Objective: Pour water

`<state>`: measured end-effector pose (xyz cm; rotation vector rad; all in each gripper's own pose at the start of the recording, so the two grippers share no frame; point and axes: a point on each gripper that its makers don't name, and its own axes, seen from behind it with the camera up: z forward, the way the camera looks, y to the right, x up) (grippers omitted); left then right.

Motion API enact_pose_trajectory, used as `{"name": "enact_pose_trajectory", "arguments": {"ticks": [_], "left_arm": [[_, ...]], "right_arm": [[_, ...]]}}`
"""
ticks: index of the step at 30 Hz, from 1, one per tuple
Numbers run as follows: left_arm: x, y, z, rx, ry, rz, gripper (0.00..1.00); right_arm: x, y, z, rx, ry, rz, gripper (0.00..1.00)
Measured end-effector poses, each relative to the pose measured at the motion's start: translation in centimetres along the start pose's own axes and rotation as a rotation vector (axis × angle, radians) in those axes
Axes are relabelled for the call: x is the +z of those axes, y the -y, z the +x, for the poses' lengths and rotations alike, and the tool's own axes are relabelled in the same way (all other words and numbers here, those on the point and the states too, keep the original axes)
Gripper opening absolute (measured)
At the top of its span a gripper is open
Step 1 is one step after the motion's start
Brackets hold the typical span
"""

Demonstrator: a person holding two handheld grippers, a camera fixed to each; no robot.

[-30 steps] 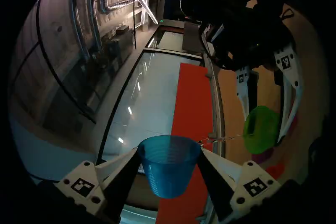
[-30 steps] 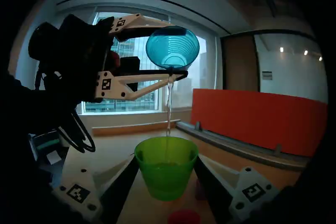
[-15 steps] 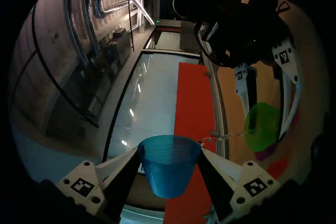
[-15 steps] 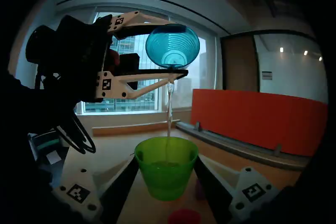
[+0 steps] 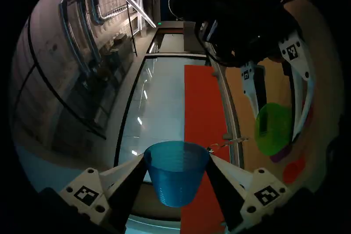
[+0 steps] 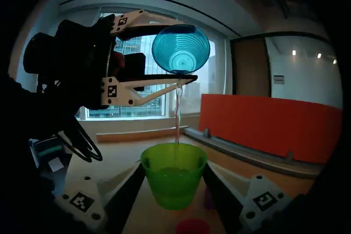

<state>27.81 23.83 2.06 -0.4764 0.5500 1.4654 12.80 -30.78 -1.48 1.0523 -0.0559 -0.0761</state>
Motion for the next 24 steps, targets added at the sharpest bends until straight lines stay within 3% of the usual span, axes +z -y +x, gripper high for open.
{"name": "enact_pose_trajectory", "arguments": {"ticks": [15, 24], "left_arm": [[0.02, -0.40, 0.73, 0.058, -0.007, 0.001, 0.87], [0.14, -0.03, 0.89, 0.060, -0.013, 0.001, 0.87]], "right_arm": [[-0.15, -0.41, 0.07, 0.003, -0.005, -0.006, 0.89], [-0.16, -0.47, 0.18, 0.004, -0.009, -0.006, 0.89]]}}
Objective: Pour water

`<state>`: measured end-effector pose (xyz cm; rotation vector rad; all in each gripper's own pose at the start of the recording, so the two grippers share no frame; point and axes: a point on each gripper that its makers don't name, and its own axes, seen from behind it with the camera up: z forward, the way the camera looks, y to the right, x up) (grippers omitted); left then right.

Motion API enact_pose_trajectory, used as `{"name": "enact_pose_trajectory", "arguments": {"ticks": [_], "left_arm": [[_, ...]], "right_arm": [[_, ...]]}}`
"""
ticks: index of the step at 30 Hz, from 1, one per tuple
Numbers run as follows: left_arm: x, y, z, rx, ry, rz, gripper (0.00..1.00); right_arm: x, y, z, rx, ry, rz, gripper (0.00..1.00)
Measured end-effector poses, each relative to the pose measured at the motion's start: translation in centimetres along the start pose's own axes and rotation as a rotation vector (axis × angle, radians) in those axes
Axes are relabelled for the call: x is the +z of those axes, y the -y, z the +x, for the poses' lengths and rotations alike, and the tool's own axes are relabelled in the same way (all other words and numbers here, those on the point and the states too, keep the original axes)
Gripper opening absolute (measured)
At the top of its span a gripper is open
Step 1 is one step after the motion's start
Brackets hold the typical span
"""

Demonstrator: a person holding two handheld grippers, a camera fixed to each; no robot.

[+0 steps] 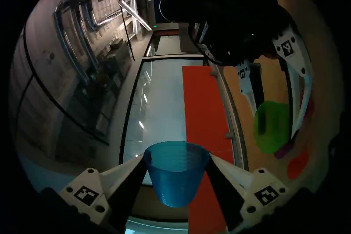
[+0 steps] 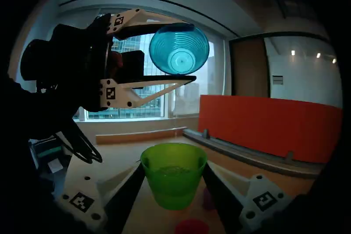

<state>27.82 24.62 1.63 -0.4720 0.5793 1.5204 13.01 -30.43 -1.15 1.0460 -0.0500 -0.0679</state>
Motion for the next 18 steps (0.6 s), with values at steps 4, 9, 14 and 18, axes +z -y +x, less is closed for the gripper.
{"name": "enact_pose_trajectory", "arguments": {"ticks": [4, 9, 14, 18], "left_arm": [[0.03, 0.00, -0.02, -0.001, -0.001, -0.002, 0.87], [0.22, 0.43, -0.26, -0.002, 0.000, 0.000, 0.87], [0.41, 0.65, -0.62, -0.039, -0.001, -0.003, 0.87], [0.48, 0.20, -0.84, -0.123, 0.001, -0.016, 0.87]], "right_arm": [[-0.01, -0.06, 0.00, 0.000, 0.000, -0.001, 0.89], [-0.03, -0.03, 0.03, -0.001, 0.000, -0.002, 0.90], [-0.04, -0.08, 0.18, 0.000, -0.002, -0.004, 0.89], [-0.03, -0.16, 0.31, 0.002, -0.007, -0.006, 0.89]]}}
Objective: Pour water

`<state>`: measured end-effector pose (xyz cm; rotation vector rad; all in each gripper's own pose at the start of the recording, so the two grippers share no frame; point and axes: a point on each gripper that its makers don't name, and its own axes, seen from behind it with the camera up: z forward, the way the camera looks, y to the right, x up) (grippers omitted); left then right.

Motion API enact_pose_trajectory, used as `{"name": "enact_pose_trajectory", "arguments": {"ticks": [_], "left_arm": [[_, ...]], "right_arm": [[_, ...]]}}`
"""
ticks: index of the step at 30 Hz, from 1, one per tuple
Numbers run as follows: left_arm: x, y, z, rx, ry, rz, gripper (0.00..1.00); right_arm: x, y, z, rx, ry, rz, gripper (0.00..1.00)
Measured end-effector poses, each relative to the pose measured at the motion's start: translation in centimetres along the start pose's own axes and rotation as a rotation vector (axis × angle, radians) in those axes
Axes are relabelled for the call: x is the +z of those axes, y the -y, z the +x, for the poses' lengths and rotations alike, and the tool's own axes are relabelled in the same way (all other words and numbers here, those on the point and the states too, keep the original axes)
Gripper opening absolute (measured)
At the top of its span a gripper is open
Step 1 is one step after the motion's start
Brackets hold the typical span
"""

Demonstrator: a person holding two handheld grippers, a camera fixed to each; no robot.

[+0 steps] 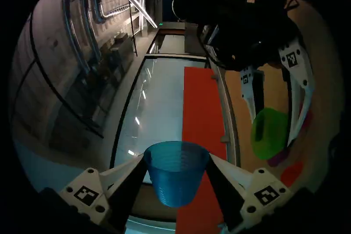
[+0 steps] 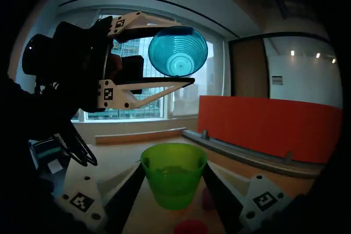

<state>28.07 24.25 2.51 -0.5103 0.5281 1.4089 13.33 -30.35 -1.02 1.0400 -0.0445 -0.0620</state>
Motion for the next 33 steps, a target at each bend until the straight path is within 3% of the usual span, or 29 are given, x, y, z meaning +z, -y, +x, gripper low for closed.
{"name": "enact_pose_trajectory", "arguments": {"ticks": [21, 33], "left_arm": [[0.0, -0.9, -1.4, -0.612, -0.024, -0.023, 0.87], [0.0, -0.8, -2.5, -0.905, -0.035, -0.025, 0.87]], "right_arm": [[-0.1, -0.4, 0.3, 0.006, -0.015, -0.012, 0.89], [-0.4, -0.5, 0.5, 0.006, -0.023, -0.021, 0.89]]}}
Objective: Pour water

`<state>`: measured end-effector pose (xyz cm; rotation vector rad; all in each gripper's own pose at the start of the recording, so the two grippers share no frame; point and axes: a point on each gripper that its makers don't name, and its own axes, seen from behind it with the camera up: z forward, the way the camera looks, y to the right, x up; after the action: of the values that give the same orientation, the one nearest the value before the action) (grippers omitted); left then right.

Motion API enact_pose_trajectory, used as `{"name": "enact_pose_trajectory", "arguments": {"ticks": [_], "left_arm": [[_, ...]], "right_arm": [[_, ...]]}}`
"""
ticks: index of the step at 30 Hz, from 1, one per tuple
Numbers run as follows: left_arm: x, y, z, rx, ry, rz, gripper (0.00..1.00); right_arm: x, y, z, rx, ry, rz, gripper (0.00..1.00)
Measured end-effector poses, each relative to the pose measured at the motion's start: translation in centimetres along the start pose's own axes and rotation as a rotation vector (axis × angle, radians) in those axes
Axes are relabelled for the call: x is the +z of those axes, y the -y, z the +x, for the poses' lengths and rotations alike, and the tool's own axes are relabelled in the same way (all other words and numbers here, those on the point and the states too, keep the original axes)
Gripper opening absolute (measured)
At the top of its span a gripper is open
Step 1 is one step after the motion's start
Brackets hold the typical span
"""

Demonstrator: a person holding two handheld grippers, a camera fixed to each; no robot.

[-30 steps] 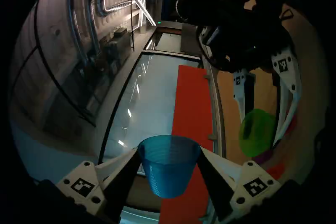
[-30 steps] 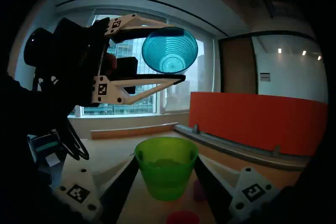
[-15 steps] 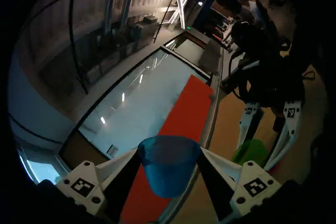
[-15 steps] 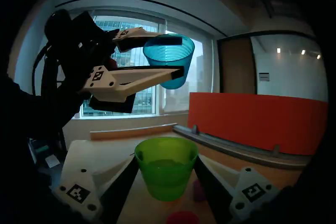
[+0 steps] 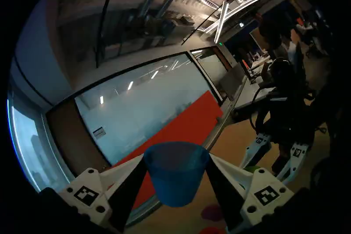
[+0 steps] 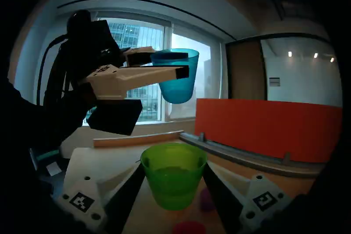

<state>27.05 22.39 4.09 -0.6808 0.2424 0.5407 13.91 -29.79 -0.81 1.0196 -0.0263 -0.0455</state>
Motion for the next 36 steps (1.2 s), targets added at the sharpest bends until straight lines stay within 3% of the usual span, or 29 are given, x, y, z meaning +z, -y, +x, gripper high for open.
{"name": "enact_pose_trajectory", "arguments": {"ticks": [12, 18, 24, 36], "left_arm": [[-0.3, 2.2, -1.2, -0.278, 0.011, 0.039, 0.87], [-0.3, 2.4, -2.0, -0.387, 0.013, 0.032, 0.87], [-0.5, 2.5, -2.6, -0.387, 0.014, 0.042, 0.87], [-1.4, 3.1, -4.2, -0.434, 0.030, 0.058, 0.87]], "right_arm": [[-0.3, 0.2, 0.6, -0.001, -0.005, -0.004, 0.89], [-0.3, 0.1, 0.7, 0.000, -0.007, -0.008, 0.89], [-0.3, 0.2, 0.7, -0.003, -0.004, -0.011, 0.89], [-1.2, -0.6, 1.4, 0.002, -0.002, -0.041, 0.89]]}}
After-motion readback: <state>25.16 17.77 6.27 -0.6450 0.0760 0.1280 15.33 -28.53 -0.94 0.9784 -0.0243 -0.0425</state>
